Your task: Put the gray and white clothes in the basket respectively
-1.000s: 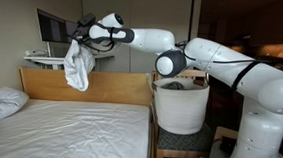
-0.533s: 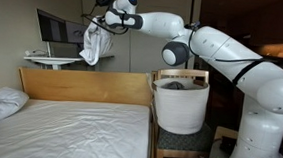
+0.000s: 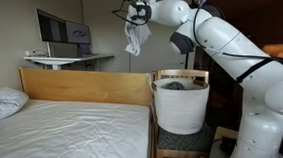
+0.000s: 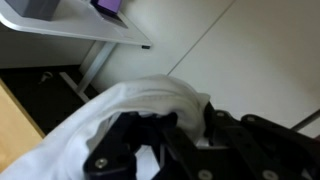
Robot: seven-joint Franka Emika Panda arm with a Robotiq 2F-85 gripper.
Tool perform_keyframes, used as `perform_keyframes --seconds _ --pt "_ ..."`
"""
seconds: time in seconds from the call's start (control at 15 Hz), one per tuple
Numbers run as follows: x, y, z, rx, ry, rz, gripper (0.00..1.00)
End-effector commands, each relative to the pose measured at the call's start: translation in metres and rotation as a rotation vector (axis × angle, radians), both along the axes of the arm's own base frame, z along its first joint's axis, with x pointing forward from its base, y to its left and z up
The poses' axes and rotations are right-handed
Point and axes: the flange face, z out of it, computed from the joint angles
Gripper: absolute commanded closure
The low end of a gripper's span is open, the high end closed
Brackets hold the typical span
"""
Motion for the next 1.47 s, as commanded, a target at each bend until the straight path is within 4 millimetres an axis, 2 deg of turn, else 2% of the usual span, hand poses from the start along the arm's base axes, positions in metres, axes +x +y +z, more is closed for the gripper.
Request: perform_keyframes --seconds 0.0,0.07,0.2,0.4,0.47,0.73,0.8,0.93,1.0,1.13,1.2,1.4 --pt "-0.038 0.007 0.023 0.036 -0.05 -0.089 0.93" --pt "-0.045 0.014 0.028 0.039 -0.064 -0.107 0.93" --pt "-0.046 0.043 0.032 0.042 -0.068 -0.112 0.92" --pt "-0.04 0.071 0.011 0.05 -0.051 -0.1 0.93" --pt "-0.045 0.077 0.007 0.061 -0.055 -0.107 0.93" --pt "-0.066 0.071 -0.027 0.147 -0.075 -0.145 0.93" --pt "-0.065 0.074 -0.038 0.139 -0.062 -0.146 0.93" --pt "-0.043 0.091 -0.074 0.123 0.005 -0.097 0.93" --pt "-0.048 0.077 -0.051 0.132 -0.014 -0.125 0.88" --pt "-0.035 0.088 -0.078 0.128 0.013 -0.106 0.88" --pt "-0.032 0.092 -0.083 0.128 0.018 -0.1 0.88" --pt "-0.033 0.093 -0.081 0.13 0.015 -0.097 0.88"
